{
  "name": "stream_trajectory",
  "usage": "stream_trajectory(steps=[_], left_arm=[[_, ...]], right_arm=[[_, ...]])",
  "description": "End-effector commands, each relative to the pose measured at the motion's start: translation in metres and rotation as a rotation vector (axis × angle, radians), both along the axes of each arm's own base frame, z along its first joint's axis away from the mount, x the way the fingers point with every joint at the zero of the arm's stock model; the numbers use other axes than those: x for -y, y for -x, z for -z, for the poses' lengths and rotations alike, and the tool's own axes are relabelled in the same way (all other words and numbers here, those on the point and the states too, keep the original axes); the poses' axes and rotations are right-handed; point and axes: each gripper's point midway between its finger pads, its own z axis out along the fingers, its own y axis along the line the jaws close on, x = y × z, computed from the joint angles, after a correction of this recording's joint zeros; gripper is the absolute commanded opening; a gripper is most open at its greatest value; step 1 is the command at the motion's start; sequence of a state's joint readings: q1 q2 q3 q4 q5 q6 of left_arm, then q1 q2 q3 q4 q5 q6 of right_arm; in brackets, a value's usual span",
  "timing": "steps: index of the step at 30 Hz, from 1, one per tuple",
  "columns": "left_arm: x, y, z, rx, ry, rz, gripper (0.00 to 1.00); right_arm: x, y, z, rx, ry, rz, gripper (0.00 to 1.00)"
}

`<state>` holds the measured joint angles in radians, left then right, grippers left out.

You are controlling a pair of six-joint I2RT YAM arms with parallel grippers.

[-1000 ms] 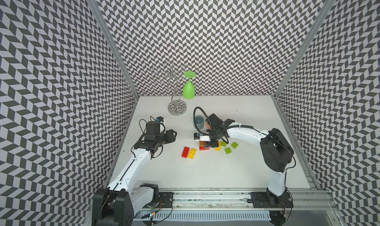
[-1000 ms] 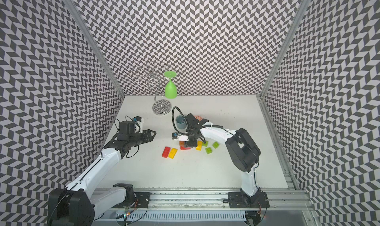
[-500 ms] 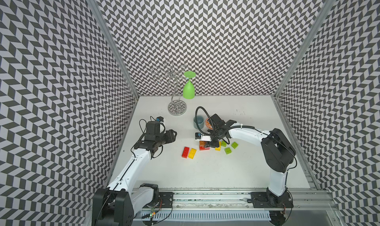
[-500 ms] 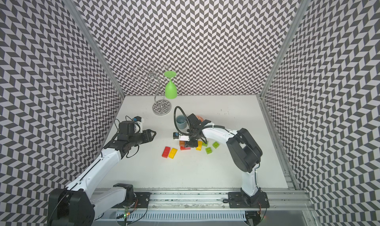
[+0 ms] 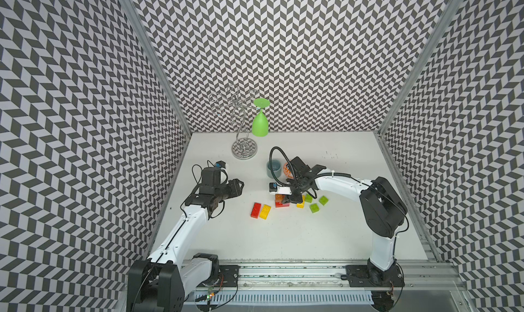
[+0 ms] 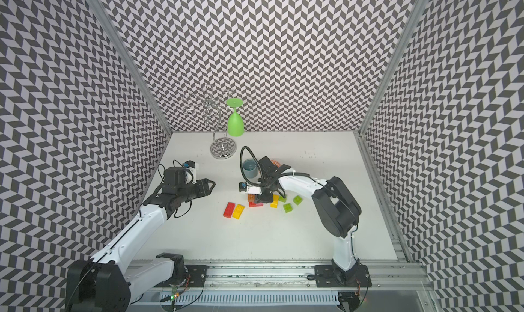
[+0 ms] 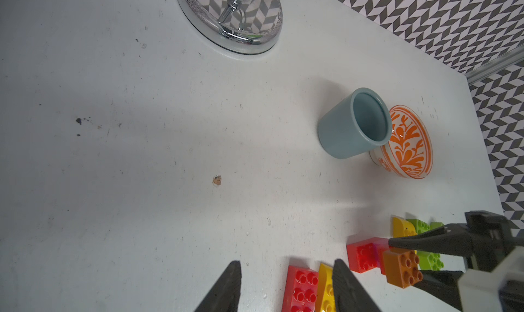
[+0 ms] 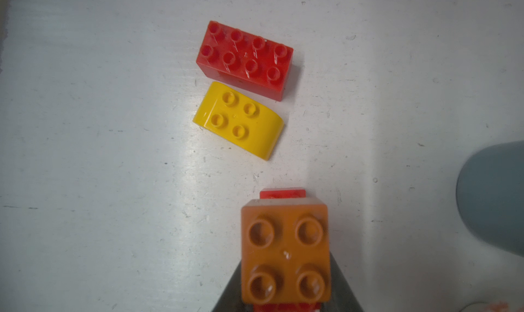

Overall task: Assemble the letter s with lego
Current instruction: Assemble the lego brick with the lego brick.

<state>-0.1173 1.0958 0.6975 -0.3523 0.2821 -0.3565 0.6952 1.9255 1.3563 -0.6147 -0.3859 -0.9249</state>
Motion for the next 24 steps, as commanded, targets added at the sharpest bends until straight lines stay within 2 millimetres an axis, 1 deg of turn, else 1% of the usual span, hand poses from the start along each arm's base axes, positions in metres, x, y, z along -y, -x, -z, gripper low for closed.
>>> stream_trajectory(steps=[1,10,13,15,18,19,21,24], left_arm=[[-0.002,-0.001,-0.002,0.014,-0.007,0.0,0.54],[-0.001,-0.001,-0.002,0.014,-0.007,0.002,0.54],[-0.002,-0.001,-0.002,0.013,-0.007,0.0,0.54],[-0.002,-0.002,-0.002,0.013,-0.007,0.001,0.54],[-0.002,-0.002,-0.002,0.014,-0.007,0.0,0.54],[-0.001,-0.002,-0.002,0.015,-0.007,0.001,0.54],[-0.002,-0.002,-0.002,0.014,-0.008,-0.001,0.54],[-0.002,-0.002,-0.004,0.019,-0.008,-0.001,0.54]], right_arm=[[0.028,0.01,0.036,-0.072,0.151,0.012,0.36],[0.017,0.001,0.022,-0.039,0.095,0.014,0.51],[0.015,-0.002,0.013,-0.018,0.077,0.02,0.56],[0.014,-0.004,0.003,0.004,0.064,0.027,0.59],[0.016,-0.009,-0.02,0.054,0.039,0.053,0.67],[0.017,-0.01,-0.031,0.076,0.029,0.064,0.69],[0.02,-0.013,-0.054,0.13,0.01,0.084,0.73],[0.029,-0.021,-0.093,0.217,-0.039,0.19,0.75]])
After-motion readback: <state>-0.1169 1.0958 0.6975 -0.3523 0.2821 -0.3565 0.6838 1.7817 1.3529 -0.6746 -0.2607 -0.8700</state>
